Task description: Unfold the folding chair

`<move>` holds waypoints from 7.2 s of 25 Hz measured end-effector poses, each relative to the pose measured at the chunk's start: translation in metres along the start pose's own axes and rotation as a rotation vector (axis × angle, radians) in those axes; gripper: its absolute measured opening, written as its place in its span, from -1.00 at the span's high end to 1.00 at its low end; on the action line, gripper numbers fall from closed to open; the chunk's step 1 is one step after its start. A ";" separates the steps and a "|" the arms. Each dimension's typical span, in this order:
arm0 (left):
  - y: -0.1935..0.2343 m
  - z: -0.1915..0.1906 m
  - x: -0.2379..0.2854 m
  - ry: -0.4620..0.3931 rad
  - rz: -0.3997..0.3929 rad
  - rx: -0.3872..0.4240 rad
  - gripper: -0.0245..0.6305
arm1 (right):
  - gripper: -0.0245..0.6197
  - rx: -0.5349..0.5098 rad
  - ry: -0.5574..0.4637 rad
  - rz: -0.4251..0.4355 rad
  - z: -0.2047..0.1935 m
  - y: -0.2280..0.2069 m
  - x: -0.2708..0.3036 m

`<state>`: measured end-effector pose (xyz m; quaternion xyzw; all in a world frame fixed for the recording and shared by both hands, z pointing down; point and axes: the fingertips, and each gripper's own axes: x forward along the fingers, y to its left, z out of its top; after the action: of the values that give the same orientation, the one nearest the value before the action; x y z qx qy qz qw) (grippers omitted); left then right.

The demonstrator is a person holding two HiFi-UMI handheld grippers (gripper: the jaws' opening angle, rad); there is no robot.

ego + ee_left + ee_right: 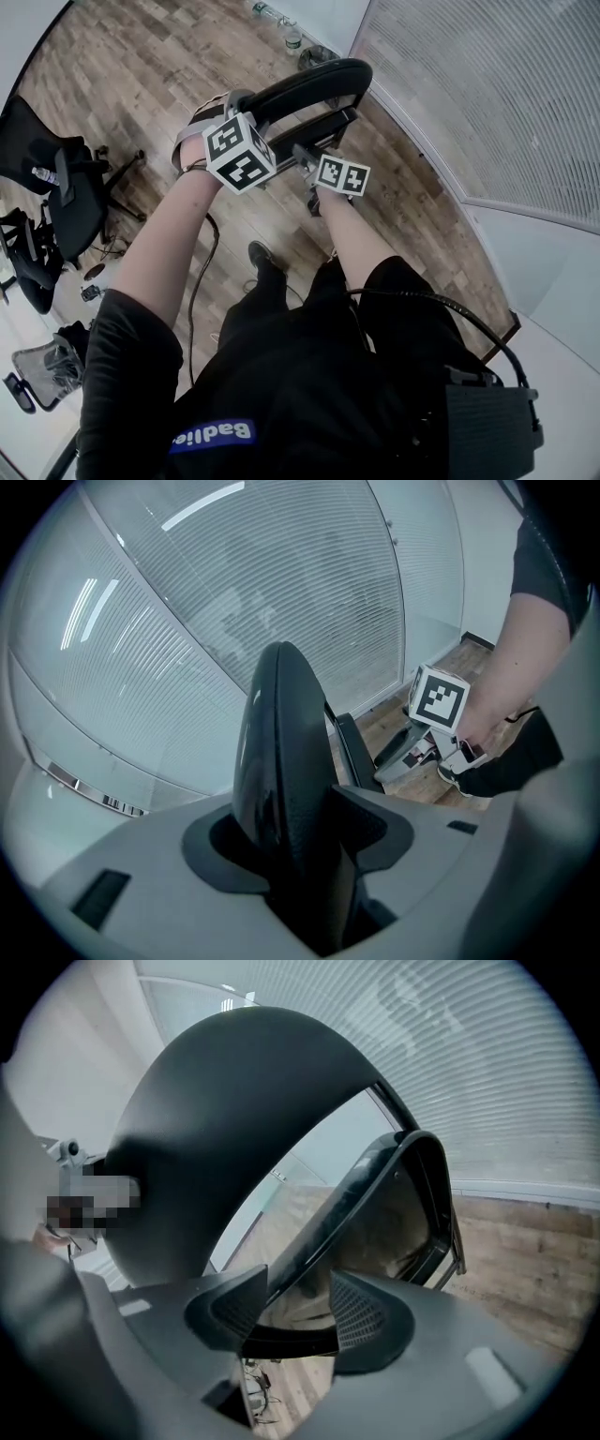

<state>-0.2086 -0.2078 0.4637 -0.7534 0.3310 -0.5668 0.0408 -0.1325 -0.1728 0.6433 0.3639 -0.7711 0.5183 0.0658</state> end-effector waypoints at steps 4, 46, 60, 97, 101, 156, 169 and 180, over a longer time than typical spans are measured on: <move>-0.003 0.001 -0.002 -0.001 0.002 0.003 0.33 | 0.38 0.080 -0.051 0.019 0.009 -0.002 0.006; -0.040 0.007 -0.007 0.005 -0.032 -0.011 0.33 | 0.60 0.280 -0.203 0.161 -0.039 -0.047 -0.068; -0.060 0.008 0.004 0.002 -0.075 -0.038 0.33 | 0.51 0.389 -0.226 0.214 -0.095 -0.095 -0.123; -0.060 -0.038 0.076 0.022 -0.186 -0.218 0.33 | 0.31 0.620 -0.296 0.018 -0.183 -0.251 -0.155; -0.057 -0.041 0.087 0.025 -0.191 -0.229 0.32 | 0.30 0.629 -0.285 0.014 -0.187 -0.264 -0.152; -0.116 -0.067 0.166 -0.020 -0.268 -0.331 0.28 | 0.18 0.639 -0.383 0.067 -0.289 -0.433 -0.167; -0.116 -0.068 0.169 -0.027 -0.280 -0.343 0.28 | 0.18 0.611 -0.416 0.123 -0.284 -0.431 -0.168; -0.104 -0.069 0.159 -0.042 -0.240 -0.370 0.05 | 0.09 0.605 -0.313 -0.055 -0.286 -0.409 -0.210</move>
<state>-0.2004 -0.1918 0.6651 -0.7936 0.3365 -0.4814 -0.1589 0.1989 0.0920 0.9799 0.4629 -0.5730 0.6594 -0.1503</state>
